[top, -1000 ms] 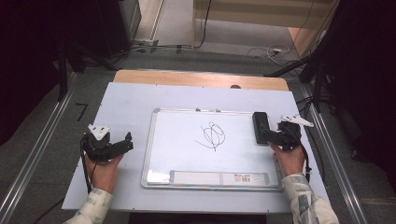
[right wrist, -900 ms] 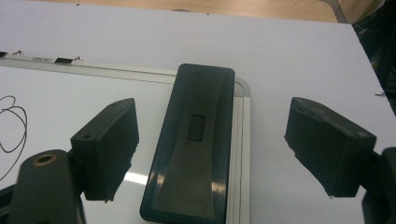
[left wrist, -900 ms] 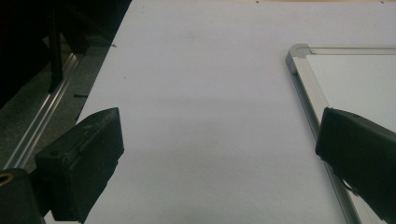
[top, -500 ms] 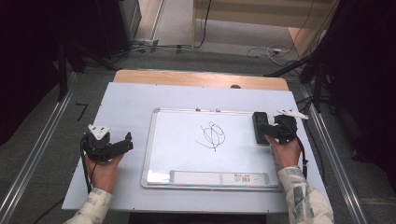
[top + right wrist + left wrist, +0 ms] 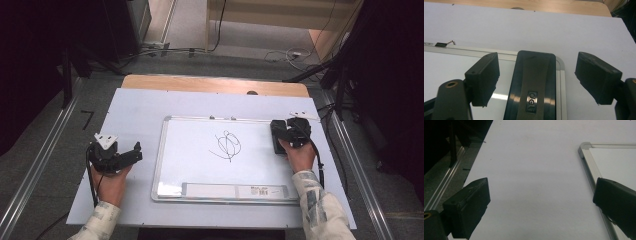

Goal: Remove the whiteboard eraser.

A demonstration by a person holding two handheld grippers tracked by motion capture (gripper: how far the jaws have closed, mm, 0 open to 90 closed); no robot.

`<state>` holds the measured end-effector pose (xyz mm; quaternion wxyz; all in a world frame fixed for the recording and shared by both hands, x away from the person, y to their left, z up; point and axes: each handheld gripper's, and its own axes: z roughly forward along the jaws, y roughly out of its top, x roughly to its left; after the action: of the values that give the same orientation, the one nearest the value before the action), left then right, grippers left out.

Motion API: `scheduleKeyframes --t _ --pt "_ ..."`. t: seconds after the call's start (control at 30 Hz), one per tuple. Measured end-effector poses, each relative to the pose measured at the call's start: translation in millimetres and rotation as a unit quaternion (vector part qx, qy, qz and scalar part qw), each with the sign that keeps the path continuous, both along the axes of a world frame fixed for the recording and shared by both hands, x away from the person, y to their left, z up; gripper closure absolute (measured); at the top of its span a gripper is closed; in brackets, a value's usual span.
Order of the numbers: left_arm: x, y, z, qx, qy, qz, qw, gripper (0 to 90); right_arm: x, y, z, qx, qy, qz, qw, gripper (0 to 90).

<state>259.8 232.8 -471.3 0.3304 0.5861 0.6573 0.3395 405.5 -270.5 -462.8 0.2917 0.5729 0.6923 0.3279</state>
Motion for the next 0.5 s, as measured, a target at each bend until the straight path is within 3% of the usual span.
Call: scheduleKeyframes --t 0.37,0.5 --pt "-0.5 1.0 0.3 0.001 0.0 0.0 1.0 1.5 9.6 4.6 -11.0 -0.012 0.018 -0.007 0.9997 24.9" --pt "-0.8 1.2 0.4 0.0 -0.001 -0.001 1.0 1.5 10.4 6.9 -16.0 -0.018 0.036 -0.006 0.9992 24.8"
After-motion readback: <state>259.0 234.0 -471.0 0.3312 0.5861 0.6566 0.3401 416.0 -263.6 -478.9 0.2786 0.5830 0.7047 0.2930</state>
